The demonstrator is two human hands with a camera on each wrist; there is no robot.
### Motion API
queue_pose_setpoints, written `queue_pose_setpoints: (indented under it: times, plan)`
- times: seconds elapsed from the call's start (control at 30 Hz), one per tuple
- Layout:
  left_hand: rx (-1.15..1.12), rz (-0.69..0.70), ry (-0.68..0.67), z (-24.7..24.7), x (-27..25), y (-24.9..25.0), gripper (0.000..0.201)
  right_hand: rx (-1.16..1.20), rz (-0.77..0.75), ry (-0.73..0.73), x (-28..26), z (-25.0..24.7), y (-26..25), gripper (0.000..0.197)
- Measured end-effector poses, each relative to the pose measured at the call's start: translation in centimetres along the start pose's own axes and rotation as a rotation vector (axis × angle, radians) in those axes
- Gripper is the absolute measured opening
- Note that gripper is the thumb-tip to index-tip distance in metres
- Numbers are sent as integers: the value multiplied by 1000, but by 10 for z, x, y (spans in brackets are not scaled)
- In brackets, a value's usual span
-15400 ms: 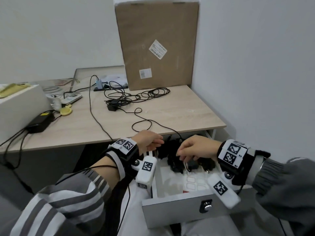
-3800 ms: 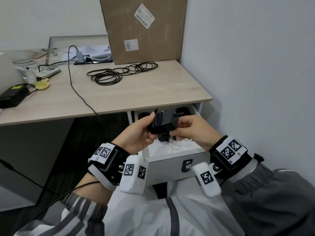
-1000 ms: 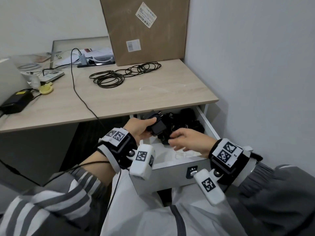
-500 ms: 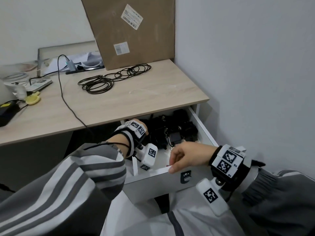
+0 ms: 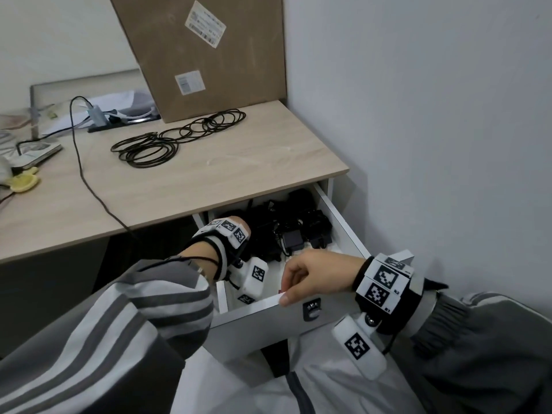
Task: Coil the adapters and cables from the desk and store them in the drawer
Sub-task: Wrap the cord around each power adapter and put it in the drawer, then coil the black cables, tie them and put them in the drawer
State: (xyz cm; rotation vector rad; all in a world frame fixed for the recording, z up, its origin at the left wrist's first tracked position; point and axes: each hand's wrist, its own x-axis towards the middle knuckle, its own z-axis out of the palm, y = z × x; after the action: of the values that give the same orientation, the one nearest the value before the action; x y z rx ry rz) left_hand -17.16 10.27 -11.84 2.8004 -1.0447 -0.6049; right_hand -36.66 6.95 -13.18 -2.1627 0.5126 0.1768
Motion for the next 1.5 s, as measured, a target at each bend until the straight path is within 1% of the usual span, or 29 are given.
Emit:
queue_pose_setpoints:
  times: [0.03, 0.1, 0.13, 0.17, 0.2, 0.27, 0.3, 0.33, 0.4, 0.47, 0.57, 0.63, 0.73, 0.83, 0.93, 1.0, 1.1, 1.2, 1.3, 1.4, 1.43, 1.5]
  plan:
    - [142, 91, -17, -3, -2, -4, 45, 2, -1, -2, 0, 0, 0, 32]
    - [181, 132, -34, -11, -12, -6, 49, 13, 5, -5, 0, 0, 0, 32]
    - [123, 86, -60, -11, -13, -7, 49, 19, 11, -6, 0, 1, 0, 33]
    - [58, 65, -56, -7, -3, -8, 47, 24, 17, -6, 0, 1, 0, 33]
    - [-64, 46, -39, -7, 2, -9, 44, 30, 22, -6, -1, 1, 0, 34]
    - [-198, 36, -19, -13, 4, -10, 37, 38, 30, -10, -2, 1, -1, 34]
    - [-217, 51, 7, -17, 9, -14, 36, 39, 35, -19, -2, 0, -3, 34]
    - [-243, 51, 1, -22, 7, -18, 35, 36, 39, -30, -2, 0, -5, 33]
    - [-310, 70, -24, -34, 2, -28, 33, 23, 50, -52, -2, -4, -10, 31]
    - [-443, 96, -79, -41, -2, -41, 29, 21, 54, -54, 0, -8, -18, 28]
    - [-620, 122, -113, -50, -4, -55, 29, 93, 59, 12, 8, -18, -33, 23]
    - [-667, 155, -97, -55, -4, -61, 28, 145, 62, 81, 16, -27, -44, 20]
    - [-756, 197, -112, -66, 3, -67, 25, 193, 60, 174, 33, -44, -61, 13]
    - [-800, 238, -100, -83, 12, -68, 21, 229, 58, 271, 55, -65, -79, 9]
    - [-852, 266, -77, -107, 24, -68, 17, 265, 62, 322, 81, -87, -94, 9]
    - [-856, 276, -40, -123, 36, -69, 18, 281, 62, 324, 100, -102, -103, 9]
    - [-856, 225, 48, -141, 64, -76, 19, 270, 63, 313, 130, -121, -114, 8]
    - [-826, 126, 219, -153, 104, -91, 23, 278, 60, 317, 164, -138, -122, 7]
    - [-676, 2, 378, -169, 147, -113, 34, 291, 45, 329, 197, -148, -124, 7]
    - [-485, -123, 424, -186, 188, -132, 58, 303, 26, 318, 221, -150, -122, 9]
    - [-400, -142, 421, -191, 199, -136, 63, 308, 20, 311, 227, -149, -121, 9]
    - [-269, -134, 367, -197, 219, -141, 68, 318, 12, 294, 235, -148, -117, 10]
